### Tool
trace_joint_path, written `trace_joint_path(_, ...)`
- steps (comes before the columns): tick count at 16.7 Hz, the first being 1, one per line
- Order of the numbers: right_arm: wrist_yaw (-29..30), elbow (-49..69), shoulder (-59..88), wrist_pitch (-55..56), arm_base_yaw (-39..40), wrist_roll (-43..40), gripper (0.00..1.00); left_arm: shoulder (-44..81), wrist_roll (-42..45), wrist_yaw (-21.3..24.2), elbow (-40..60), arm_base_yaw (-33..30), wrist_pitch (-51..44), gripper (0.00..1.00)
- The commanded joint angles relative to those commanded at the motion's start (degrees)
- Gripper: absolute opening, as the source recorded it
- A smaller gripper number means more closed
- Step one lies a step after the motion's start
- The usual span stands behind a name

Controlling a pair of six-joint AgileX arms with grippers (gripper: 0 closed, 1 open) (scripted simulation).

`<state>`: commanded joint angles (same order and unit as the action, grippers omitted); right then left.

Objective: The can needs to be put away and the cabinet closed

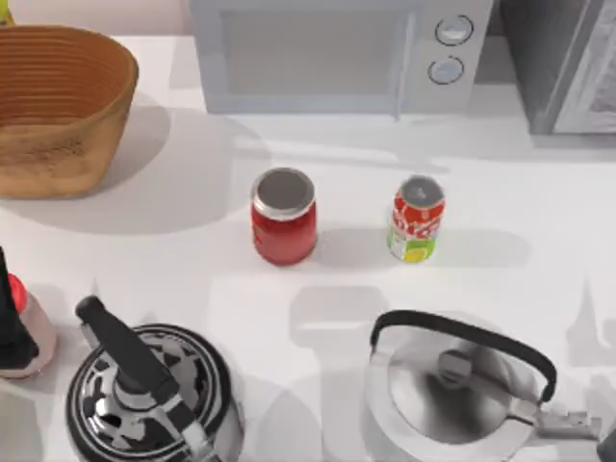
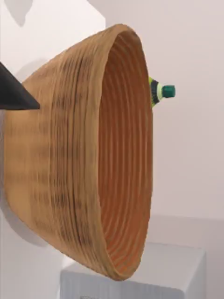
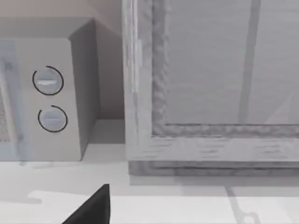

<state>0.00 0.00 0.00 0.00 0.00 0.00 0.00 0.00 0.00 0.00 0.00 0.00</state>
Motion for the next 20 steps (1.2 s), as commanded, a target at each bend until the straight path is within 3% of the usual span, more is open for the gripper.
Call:
trace_joint_path(4, -0.08, 1.28, 1.68, -0.33, 1.48, 1.27, 1.0, 0.0, 0.0, 0.0, 0.0, 0.0, 0.0, 1.0)
trace_joint_path(8, 2.51, 9.42, 12.32, -1.99, 7.27, 8.3, 1.0, 0.0, 0.0, 0.0, 0.0, 0.0, 0.0, 1.0)
trace_joint_path(15, 13.95, 32.58, 51.31, -5.18, 18.73, 23.62, 1.0, 0.0, 0.0, 0.0, 0.0, 0.0, 0.0, 1.0)
trace_joint_path(20, 19.06, 46.77, 76.76, -6.38, 29.91, 31.11, 1.0, 0.0, 0.0, 0.0, 0.0, 0.0, 0.0, 1.0)
